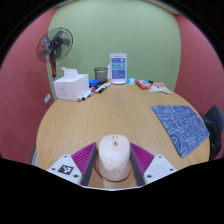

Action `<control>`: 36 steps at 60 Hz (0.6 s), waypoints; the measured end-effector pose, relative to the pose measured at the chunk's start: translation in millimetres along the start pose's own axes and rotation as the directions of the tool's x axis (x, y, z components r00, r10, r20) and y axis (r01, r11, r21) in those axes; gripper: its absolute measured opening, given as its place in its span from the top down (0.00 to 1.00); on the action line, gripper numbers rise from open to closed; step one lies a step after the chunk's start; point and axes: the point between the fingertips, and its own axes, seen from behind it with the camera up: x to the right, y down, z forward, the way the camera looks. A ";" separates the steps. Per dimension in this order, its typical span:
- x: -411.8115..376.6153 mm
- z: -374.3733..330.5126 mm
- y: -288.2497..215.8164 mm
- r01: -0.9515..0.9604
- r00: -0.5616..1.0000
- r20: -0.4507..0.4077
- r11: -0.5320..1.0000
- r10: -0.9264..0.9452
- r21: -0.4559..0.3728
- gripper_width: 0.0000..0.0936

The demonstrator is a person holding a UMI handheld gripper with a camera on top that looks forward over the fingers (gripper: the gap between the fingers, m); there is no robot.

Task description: Arrange mouse

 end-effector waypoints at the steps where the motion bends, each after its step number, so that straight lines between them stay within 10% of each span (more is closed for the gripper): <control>1: 0.2 1.5 -0.4 0.008 1.000 0.001 1.000 -0.008 0.002 0.35; 20: -15.6 -10.4 -21.5 0.079 0.991 0.111 0.997 -0.081 0.022 0.57; 36: 27.3 -102.8 -226.3 -0.027 0.966 0.250 0.934 -0.067 0.356 0.57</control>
